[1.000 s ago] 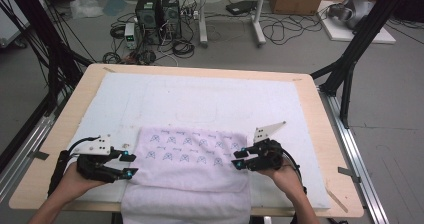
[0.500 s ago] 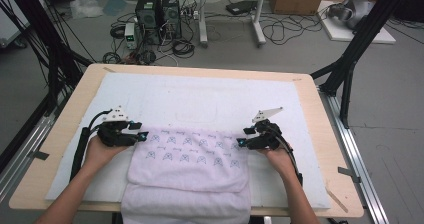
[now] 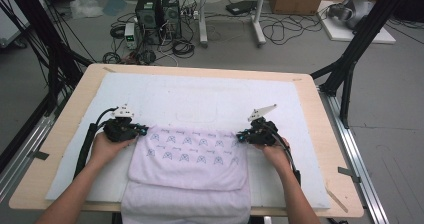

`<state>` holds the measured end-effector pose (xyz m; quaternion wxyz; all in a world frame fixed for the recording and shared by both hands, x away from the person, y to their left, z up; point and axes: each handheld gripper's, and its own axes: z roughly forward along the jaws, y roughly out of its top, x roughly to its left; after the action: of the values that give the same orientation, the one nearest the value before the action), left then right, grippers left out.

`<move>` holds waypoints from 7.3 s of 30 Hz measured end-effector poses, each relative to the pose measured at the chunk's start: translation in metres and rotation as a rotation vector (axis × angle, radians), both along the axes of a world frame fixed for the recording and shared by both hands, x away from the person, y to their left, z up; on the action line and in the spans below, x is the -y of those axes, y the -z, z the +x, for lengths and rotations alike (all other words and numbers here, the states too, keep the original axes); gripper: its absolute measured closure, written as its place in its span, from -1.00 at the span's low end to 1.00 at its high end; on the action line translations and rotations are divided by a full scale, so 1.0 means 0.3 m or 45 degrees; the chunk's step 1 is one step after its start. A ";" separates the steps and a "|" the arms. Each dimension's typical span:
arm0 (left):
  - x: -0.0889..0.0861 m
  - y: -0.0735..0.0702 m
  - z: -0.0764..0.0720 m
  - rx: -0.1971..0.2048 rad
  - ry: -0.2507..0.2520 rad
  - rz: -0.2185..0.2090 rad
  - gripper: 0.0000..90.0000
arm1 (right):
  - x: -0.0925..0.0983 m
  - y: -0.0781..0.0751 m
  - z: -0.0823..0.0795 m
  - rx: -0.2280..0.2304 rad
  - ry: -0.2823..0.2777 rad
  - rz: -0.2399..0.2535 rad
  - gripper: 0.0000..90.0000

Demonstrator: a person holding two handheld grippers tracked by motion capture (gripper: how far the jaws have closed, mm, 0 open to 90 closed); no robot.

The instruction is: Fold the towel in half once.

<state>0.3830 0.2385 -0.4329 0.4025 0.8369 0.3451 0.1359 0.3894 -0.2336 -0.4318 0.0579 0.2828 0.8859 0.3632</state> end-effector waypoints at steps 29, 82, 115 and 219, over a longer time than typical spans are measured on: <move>-0.042 -0.161 0.186 0.073 -0.119 -0.064 0.25 | 0.047 -0.164 0.220 0.088 0.205 0.042 0.21; -0.041 -0.111 -0.312 0.069 0.245 -0.072 0.95 | 0.025 -0.132 -0.291 0.091 -0.125 0.147 0.95; -0.025 -0.074 -0.350 0.046 0.310 -0.043 0.96 | -0.031 -0.070 -0.314 0.065 -0.247 0.149 0.92; 0.001 0.020 -0.175 0.002 0.228 0.005 0.28 | 0.005 -0.002 -0.151 0.084 -0.018 0.046 0.17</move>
<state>0.3304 0.2381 -0.4389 0.4116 0.8651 0.2683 0.1008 0.3442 -0.2350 -0.4311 0.0794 0.2655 0.8787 0.3887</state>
